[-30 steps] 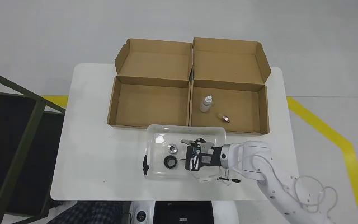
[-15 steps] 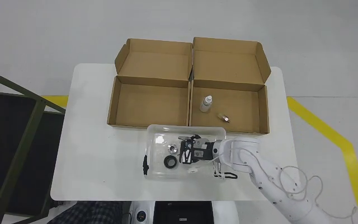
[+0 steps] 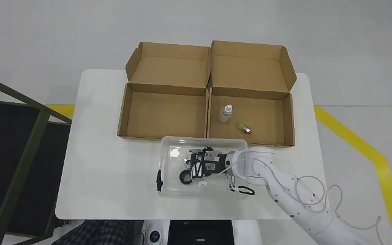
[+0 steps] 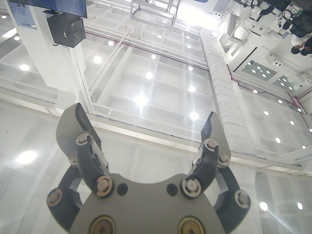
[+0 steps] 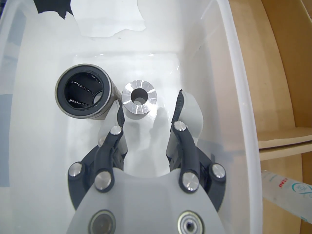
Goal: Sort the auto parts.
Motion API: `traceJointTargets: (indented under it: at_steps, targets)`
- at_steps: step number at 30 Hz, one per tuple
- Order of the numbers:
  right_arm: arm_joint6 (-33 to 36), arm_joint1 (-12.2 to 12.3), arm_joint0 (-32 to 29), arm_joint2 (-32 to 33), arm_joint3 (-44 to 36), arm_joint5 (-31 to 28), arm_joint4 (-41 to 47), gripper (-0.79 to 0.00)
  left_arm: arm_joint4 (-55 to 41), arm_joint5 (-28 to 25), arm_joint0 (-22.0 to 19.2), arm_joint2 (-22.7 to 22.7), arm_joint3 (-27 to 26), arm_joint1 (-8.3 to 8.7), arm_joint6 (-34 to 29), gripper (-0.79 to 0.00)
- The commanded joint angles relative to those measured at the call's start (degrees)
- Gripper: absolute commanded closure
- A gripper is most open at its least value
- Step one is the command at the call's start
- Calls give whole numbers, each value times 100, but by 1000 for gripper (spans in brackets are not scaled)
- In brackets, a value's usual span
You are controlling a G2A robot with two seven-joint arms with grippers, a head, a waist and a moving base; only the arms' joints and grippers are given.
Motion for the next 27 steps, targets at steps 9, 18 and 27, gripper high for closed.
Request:
traceJointTargets:
  at_steps: [9,18,27]
  targets:
    - [-26,-136,215,-256,242,67,16,-406,0,0,0,0,0,0,0,-785]
    - [-19,-227,342,-381,417,70,32,-369,0,0,0,0,0,0,0,-785]
    - [-26,-273,398,-390,520,-32,108,-43,0,0,0,0,0,0,0,-785]
